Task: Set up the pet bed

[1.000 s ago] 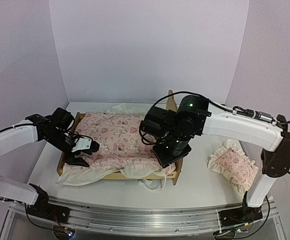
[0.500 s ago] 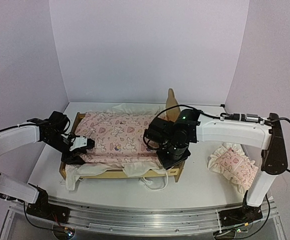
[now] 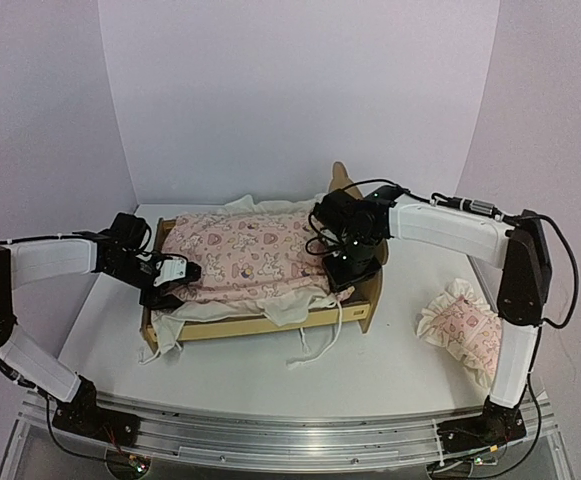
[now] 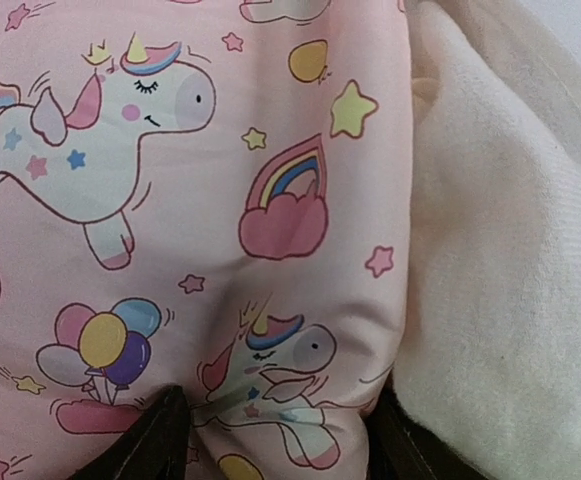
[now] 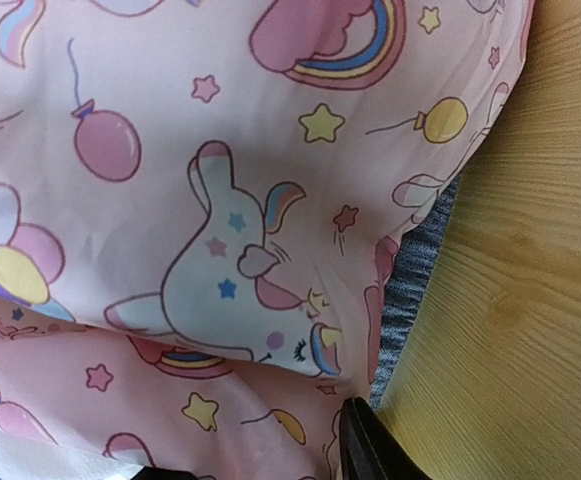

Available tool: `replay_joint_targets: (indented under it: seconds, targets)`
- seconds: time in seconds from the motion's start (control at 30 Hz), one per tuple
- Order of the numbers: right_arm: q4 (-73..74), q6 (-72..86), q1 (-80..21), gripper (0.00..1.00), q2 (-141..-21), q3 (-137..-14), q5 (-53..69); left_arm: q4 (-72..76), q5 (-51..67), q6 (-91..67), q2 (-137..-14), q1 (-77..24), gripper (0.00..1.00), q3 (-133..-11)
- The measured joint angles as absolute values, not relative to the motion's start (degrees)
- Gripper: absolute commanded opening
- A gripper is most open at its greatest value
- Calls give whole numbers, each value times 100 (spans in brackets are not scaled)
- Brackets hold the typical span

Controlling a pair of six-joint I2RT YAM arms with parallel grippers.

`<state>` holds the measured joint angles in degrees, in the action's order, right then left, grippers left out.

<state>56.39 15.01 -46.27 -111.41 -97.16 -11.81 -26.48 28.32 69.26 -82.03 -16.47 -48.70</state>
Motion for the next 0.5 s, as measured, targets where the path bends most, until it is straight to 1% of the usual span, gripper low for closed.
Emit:
replay_joint_targets:
  seconds: [0.1, 0.2, 0.3, 0.5]
  targets:
    - [5611, 1334, -4397, 45, -11220, -9833, -1045, -2564, 2902, 7044, -8450, -1644, 64, -5213]
    - [5622, 1271, -4292, 49, -11220, -9910, -945, -2548, 2962, 7088, -8567, -1637, 68, -5478]
    - [5659, 1292, -4268, 51, -11184, -9909, -796, -2815, 3170, 7113, -8563, -1617, 71, -5745]
    - [5736, 1559, -4330, 52, -10527, -9602, -556, -3463, 3634, 7067, -8198, -1599, 72, -5835]
